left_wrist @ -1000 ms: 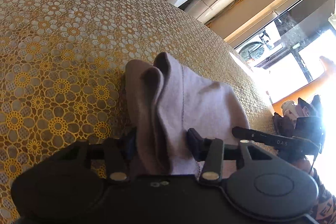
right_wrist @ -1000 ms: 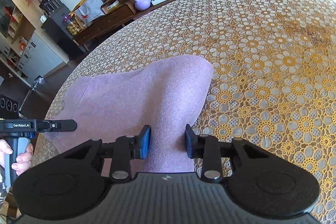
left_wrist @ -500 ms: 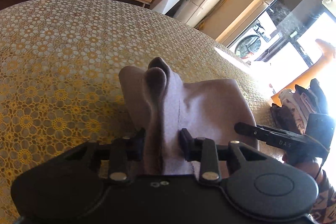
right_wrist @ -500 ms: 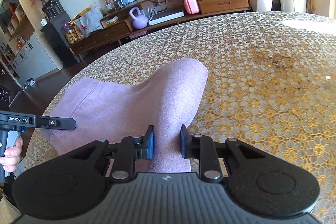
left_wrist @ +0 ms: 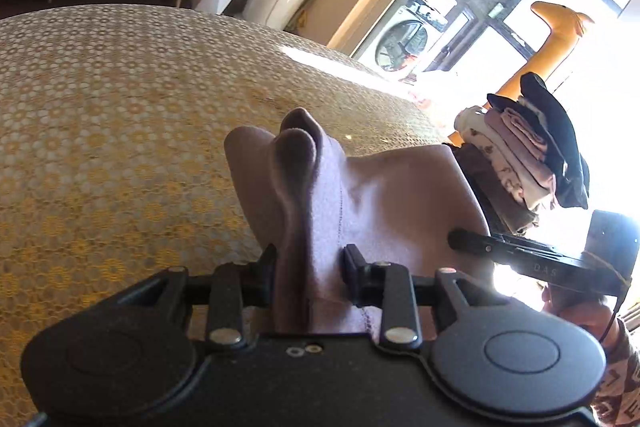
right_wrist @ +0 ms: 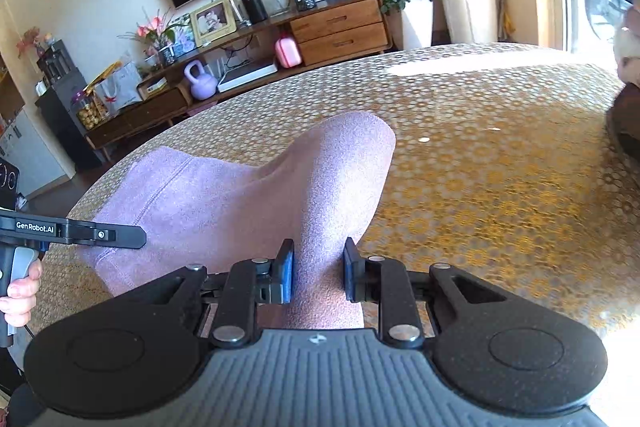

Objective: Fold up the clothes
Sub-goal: 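Lift the bundle with both tools and carry it toward the clothes stack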

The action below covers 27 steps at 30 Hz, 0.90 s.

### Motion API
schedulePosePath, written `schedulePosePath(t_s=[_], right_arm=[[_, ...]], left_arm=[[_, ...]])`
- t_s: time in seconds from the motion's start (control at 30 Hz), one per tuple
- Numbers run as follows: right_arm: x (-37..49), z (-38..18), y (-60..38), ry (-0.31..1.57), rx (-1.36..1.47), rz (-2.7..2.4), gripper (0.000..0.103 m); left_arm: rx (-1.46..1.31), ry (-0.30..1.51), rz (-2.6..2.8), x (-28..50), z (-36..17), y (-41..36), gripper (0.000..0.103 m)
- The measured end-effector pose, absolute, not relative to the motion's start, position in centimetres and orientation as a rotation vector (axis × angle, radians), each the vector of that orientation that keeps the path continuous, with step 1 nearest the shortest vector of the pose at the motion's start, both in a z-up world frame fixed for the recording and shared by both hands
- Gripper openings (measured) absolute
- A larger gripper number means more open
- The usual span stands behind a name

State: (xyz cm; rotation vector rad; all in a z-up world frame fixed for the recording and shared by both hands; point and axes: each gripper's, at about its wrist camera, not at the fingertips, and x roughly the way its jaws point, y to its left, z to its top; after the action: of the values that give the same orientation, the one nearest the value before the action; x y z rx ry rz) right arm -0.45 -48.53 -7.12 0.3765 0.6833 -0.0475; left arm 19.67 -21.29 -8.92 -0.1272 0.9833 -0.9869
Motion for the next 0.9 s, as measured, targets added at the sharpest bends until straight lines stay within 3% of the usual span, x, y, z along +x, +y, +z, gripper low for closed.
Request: schedulePosePath(t_s=[0.5,0.9], right_arm=[[-11.1,-10.4,-59.5,0.685,0.469,-0.211,0.022],[-15.0,-11.6,-62.6,0.669,0.498,-0.251,0.022]], left_arm=[[-0.007,1.035,-1.111,10.1,-12.3,-33.4,0.103],[0.041,1.052,-1.153,7.7,-12.4,-36.8,0.103]])
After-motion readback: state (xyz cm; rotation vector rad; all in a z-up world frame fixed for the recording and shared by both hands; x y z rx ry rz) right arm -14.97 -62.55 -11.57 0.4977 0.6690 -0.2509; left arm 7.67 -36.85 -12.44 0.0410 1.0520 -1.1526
